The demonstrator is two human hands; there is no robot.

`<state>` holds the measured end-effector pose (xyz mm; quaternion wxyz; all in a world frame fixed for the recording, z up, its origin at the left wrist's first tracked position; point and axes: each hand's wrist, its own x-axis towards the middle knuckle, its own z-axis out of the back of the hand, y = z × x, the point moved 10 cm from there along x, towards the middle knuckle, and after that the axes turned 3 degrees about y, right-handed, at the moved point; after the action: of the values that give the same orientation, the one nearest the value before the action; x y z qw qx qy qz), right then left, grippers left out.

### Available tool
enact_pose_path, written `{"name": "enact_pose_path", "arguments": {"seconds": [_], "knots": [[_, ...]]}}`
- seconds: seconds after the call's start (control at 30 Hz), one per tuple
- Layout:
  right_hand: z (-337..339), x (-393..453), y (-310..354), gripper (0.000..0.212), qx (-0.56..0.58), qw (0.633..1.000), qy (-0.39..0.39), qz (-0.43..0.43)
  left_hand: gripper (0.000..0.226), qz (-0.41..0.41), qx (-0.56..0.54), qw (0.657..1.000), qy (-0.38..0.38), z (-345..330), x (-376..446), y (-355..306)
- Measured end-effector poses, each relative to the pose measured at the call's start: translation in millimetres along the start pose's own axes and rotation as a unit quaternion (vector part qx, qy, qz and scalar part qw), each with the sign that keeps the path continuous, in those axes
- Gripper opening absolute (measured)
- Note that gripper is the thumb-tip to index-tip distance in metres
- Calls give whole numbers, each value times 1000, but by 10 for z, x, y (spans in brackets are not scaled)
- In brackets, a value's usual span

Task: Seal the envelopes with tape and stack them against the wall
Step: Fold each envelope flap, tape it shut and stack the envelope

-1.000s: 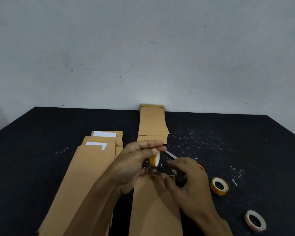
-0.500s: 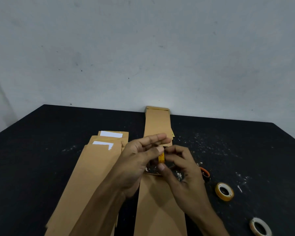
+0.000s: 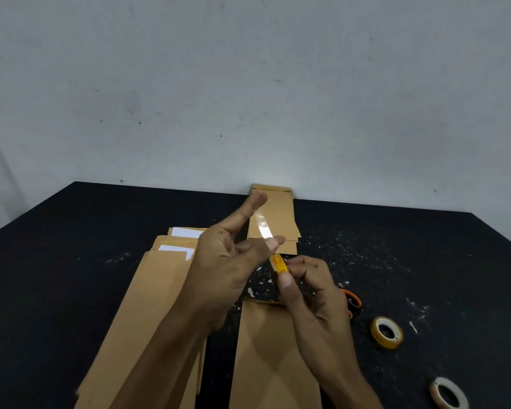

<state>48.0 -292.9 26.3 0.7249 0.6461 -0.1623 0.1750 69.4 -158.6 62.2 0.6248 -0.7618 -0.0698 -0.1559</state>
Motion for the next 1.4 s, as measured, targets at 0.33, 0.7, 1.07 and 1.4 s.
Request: {"name": "enact_pose_path", "arguments": {"seconds": [0.33, 0.7, 1.07, 1.4], "knots": [[-79, -51, -94, 29, 8, 998, 27, -54, 74, -57, 118, 990, -57, 64, -22, -157], [-31, -110, -135, 18, 15, 996, 40, -80, 103, -62, 132, 989, 3, -46, 19, -103], [610, 69, -428, 17, -400, 905, 33, -139, 105, 29, 156, 986, 59, -73, 2, 201], [773, 213, -736, 23, -566, 769, 134, -264, 104, 54, 142, 982, 112, -165, 2, 309]]}}
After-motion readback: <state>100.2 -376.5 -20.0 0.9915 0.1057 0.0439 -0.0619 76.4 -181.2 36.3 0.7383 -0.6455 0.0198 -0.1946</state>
